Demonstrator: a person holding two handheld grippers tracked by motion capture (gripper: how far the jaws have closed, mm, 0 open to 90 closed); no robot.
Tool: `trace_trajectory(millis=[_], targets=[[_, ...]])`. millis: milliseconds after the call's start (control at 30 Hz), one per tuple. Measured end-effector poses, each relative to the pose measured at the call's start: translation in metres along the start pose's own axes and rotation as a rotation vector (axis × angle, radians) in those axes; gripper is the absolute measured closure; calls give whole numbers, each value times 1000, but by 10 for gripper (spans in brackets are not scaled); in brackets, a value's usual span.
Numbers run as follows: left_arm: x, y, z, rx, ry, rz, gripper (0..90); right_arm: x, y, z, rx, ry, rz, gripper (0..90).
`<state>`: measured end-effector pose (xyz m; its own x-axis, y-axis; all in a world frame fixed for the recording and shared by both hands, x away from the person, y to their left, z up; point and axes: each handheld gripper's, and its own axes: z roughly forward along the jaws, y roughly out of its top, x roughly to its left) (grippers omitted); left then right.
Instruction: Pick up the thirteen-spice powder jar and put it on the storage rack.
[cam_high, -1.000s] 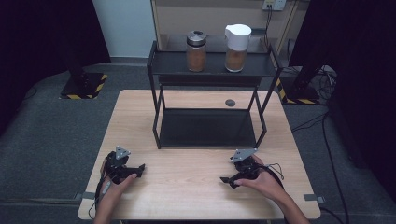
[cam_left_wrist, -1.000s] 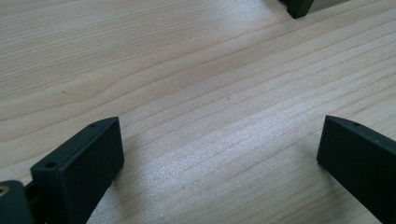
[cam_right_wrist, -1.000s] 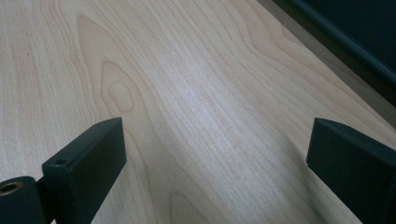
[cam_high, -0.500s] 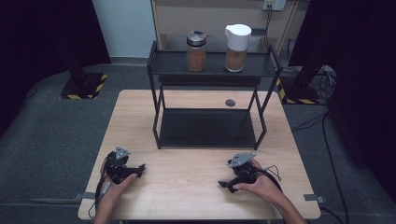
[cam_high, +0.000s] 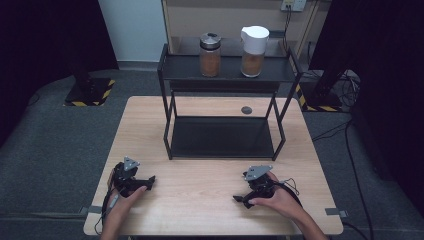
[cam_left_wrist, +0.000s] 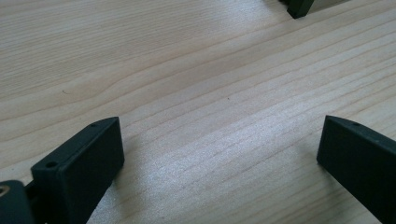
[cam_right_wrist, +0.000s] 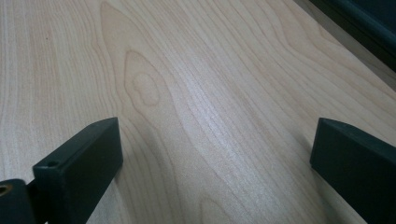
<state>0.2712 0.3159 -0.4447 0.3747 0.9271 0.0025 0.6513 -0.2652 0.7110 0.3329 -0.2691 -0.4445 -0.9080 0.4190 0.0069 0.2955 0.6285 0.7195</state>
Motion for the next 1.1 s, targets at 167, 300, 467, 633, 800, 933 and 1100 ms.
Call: trace_trajectory(millis=[167,300,467,633,800,933,1100], targets=[[0,0,0,0,0,0,0,-1,1,1,4,6,-1,14],[0,0,0,0,0,0,0,0,1,1,3,5,-2,14],[-1,0,0,0,3,-1,0,0,1,1,3,3,-1,12],[-1,0,0,-1,2,-1,0,0,1,1,3,3,-1,12],[-1,0,0,-1,2,-1,0,0,1,1,2,3,-1,12],[-1,0,0,-1,3,-1,0,0,0,1,2,3,-2,12],[-1,0,0,-1,2,-1,0,0,1,1,2,2,-1,12]])
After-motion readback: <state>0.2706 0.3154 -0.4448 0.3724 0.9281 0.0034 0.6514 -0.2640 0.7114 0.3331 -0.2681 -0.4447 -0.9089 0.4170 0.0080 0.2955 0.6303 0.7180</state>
